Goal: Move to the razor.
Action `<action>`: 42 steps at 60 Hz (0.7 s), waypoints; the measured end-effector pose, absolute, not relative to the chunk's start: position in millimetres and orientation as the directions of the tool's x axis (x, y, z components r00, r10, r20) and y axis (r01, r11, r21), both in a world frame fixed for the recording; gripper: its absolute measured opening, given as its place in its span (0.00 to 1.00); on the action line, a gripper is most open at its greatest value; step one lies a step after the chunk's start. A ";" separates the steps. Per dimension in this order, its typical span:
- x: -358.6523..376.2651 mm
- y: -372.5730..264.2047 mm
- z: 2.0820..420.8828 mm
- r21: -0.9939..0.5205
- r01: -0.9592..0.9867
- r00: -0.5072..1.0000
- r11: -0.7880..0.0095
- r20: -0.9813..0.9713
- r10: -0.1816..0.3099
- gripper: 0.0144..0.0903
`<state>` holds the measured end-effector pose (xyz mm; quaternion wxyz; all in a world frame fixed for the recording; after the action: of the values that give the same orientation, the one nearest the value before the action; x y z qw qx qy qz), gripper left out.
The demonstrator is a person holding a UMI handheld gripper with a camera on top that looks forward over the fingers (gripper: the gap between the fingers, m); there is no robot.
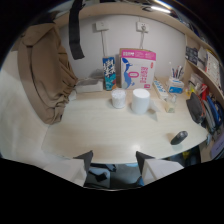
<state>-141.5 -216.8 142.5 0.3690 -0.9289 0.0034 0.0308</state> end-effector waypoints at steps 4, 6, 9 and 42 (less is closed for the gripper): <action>-139.4 -216.6 142.1 -0.686 -0.031 0.998 -0.727 -0.060 0.013 0.95; -138.3 -216.4 141.6 -0.686 -0.030 0.998 -0.727 -0.059 0.015 0.96; -137.0 -216.1 140.8 -0.688 -0.031 0.998 -0.725 -0.060 0.014 0.96; -17.1 -250.8 89.8 -0.749 0.005 1.000 -0.662 0.012 -0.006 0.95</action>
<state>-17.1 -250.8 89.8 0.4109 -0.9116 0.0004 -0.0067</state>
